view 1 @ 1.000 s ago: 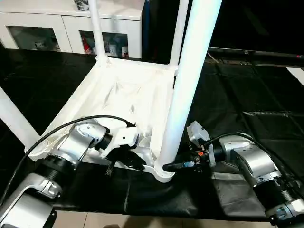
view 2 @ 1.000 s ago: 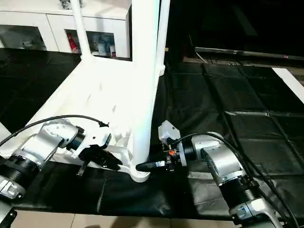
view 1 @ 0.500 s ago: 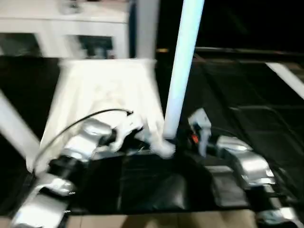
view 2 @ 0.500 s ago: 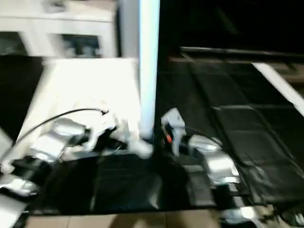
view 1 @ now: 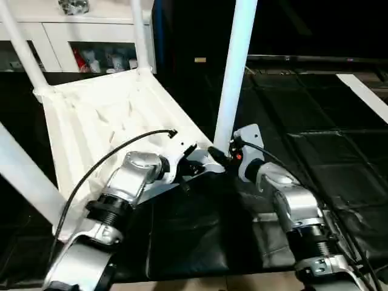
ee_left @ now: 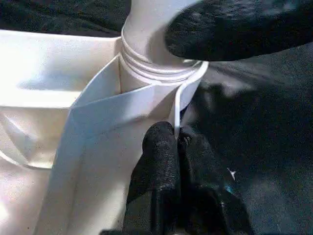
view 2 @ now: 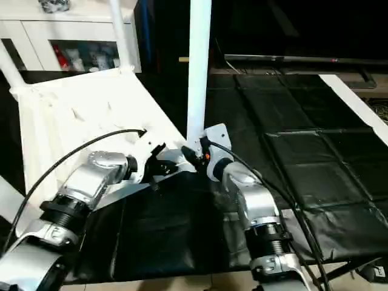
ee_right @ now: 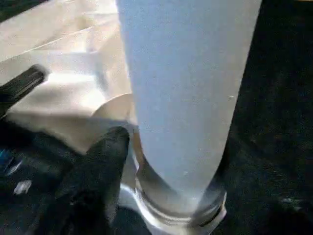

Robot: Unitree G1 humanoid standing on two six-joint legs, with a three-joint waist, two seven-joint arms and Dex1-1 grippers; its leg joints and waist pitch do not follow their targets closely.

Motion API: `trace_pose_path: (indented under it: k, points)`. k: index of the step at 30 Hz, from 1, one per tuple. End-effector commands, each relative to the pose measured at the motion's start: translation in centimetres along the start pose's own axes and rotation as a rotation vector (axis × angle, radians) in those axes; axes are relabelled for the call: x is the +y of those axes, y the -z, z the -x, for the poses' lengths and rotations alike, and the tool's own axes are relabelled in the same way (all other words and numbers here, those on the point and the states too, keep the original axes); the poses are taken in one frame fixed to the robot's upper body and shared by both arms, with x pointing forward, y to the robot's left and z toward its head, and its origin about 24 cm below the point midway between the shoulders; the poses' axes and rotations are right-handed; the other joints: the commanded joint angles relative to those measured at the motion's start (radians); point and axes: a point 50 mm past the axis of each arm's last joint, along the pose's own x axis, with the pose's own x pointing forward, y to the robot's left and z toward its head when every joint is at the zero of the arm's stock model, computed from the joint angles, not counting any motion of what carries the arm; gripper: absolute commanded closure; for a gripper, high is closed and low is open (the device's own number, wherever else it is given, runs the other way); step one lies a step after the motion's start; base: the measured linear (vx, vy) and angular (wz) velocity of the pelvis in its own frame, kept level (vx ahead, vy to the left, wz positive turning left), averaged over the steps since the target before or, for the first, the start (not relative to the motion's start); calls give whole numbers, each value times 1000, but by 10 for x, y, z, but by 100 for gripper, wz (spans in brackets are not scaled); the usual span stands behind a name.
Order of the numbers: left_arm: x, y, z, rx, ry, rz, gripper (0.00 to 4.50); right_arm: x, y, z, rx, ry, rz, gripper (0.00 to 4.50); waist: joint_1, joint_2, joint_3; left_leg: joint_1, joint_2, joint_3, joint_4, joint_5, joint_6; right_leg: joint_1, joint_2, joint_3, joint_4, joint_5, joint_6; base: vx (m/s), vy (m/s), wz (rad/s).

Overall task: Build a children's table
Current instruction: Rotate leg to tighten

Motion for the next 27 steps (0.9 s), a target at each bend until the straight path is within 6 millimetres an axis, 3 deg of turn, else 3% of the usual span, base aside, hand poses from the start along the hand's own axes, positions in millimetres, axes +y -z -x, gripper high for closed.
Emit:
trace_pose_path:
  k: [1,4,5,7,8,9,10,14,17,21,27]
  points:
    - [-7,-16,0,-47,83,-115,450,27,2,-5,9,-247,26,120,15,1,-62,-8,-15,20,-55,-152,57,74,-34,25,-65,-95,-233,0,0,0]
    - [-8,-11,8,-25,174,-173,450,20,-1,10,6,-349,44,93,22,3,-59,-4,-12,21,-57,-196,54,70,-35,26,-71,-162,-223,0,0,0]
    - [-10,-8,12,-17,227,-194,450,19,-2,16,12,-397,54,87,25,-4,-58,-3,-10,23,-57,-205,57,68,-36,27,-72,-179,-219,0,0,0]
    - [-13,-4,19,10,315,-223,450,16,-3,24,39,-470,75,76,31,-1,-58,-3,-7,22,-58,-198,54,66,-38,28,-70,-183,-217,0,0,0]
    - [-14,0,24,40,361,-245,450,15,-3,28,65,-519,87,53,36,1,-60,0,-6,22,-57,-189,51,65,-38,29,-65,-166,-223,0,0,0]
    - [-14,0,24,40,361,-245,450,15,-3,28,65,-519,87,48,38,-4,-60,1,-6,22,-57,-184,52,66,-36,28,-65,-159,-224,0,0,0]
    - [-15,3,27,65,399,-262,450,14,-3,32,90,-565,96,46,49,2,-61,3,-4,23,-56,-178,53,62,-38,28,-61,-137,-234,0,0,0]
    - [-19,14,38,141,517,-317,450,15,-3,38,153,-696,145,7,61,5,-62,2,-3,24,-55,-165,52,64,-36,26,-51,-67,-258,0,0,0]
    - [-22,17,42,162,563,-323,450,17,-2,40,152,-760,159,7,69,4,-62,1,-4,25,-54,-182,43,65,-39,26,-51,-91,-254,0,0,0]
    - [-24,17,46,173,608,-333,450,17,0,41,185,-843,142,41,74,2,-60,2,-3,24,-56,-207,31,62,-40,26,-56,-151,-244,0,0,0]
    - [-24,18,48,180,620,-344,450,14,0,39,196,-865,130,94,74,0,-61,-1,-5,23,-55,-197,27,64,-40,26,-54,-160,-236,0,0,0]
